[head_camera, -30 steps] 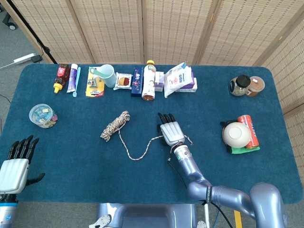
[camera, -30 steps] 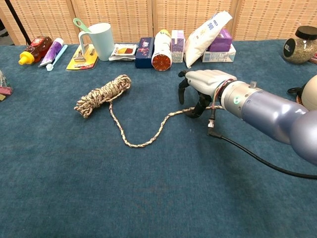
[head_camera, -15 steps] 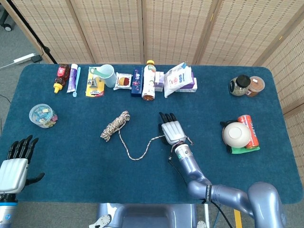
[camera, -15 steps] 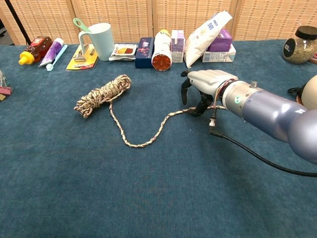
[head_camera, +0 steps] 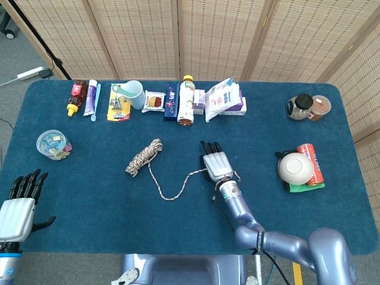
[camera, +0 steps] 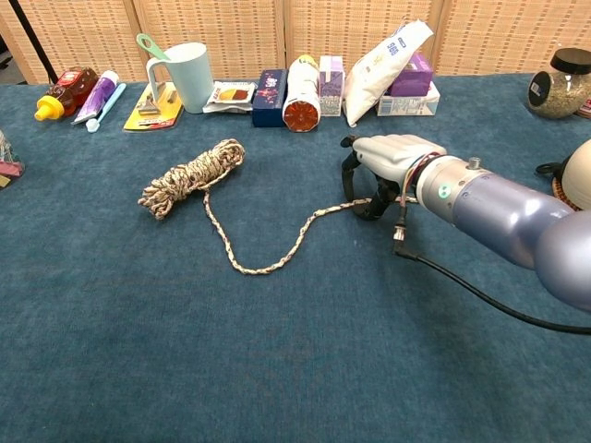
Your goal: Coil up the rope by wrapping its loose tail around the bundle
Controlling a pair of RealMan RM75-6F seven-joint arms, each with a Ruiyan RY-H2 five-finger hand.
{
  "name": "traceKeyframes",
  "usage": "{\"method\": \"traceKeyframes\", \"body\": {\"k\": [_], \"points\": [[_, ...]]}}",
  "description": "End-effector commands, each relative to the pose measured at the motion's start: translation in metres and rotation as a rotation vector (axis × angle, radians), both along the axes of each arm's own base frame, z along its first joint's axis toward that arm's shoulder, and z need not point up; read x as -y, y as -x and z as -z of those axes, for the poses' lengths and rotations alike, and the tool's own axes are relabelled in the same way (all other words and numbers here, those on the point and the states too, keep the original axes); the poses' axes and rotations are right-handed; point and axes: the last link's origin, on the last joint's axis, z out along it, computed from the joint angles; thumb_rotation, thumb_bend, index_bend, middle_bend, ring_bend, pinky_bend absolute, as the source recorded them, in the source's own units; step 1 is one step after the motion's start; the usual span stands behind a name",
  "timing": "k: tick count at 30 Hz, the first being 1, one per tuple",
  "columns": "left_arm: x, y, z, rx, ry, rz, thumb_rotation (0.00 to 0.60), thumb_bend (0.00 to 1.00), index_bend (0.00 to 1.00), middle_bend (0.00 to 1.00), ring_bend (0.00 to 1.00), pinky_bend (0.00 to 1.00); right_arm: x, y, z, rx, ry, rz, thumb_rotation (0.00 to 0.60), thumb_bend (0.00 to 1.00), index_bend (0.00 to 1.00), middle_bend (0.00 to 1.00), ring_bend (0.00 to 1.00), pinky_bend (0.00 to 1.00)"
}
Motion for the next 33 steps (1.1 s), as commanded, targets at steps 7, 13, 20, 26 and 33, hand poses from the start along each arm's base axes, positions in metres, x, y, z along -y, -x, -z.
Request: {"method": "traceKeyframes", "body": {"k": [7,13,20,26,33], "points": [[-0.0002,0.0000,0.0011,-0.001,0.004,-0.001,0.600,0.10,0.00,0.00,0.00,0.00,-0.0011,0.0007,0.0022,0.007,0.000,-0.005,0.600,0.40,0.51,0.00,0.00,0.00],[-0.0004,0.0000,0.0004,0.000,0.000,-0.003,0.600,0.10,0.00,0.00,0.00,0.00,-0.0002,0.0012,0.0036,0.010,0.003,-0.002,0.600,0.41,0.53,0.00,0.00,0.00],[-0.0003,0.0001,0.0009,-0.002,0.004,-0.003,0.600,0.10,0.00,0.00,0.00,0.00,-0.0001,0.0012,0.0041,0.015,0.008,-0.005,0.600,0.42,0.55,0.00,0.00,0.00],[0.0000,-0.0003,0.0009,-0.001,0.002,-0.002,0.600,0.10,0.00,0.00,0.00,0.00,-0.0006,0.0021,0.0052,0.020,0.010,-0.004,0.600,0.44,0.57,0.00,0.00,0.00],[-0.0001,-0.0004,0.0020,-0.004,0.007,-0.001,0.600,0.10,0.00,0.00,0.00,0.00,-0.0002,-0.0019,0.0009,0.033,0.022,-0.014,0.600,0.47,0.59,0.00,0.00,0.00]]}}
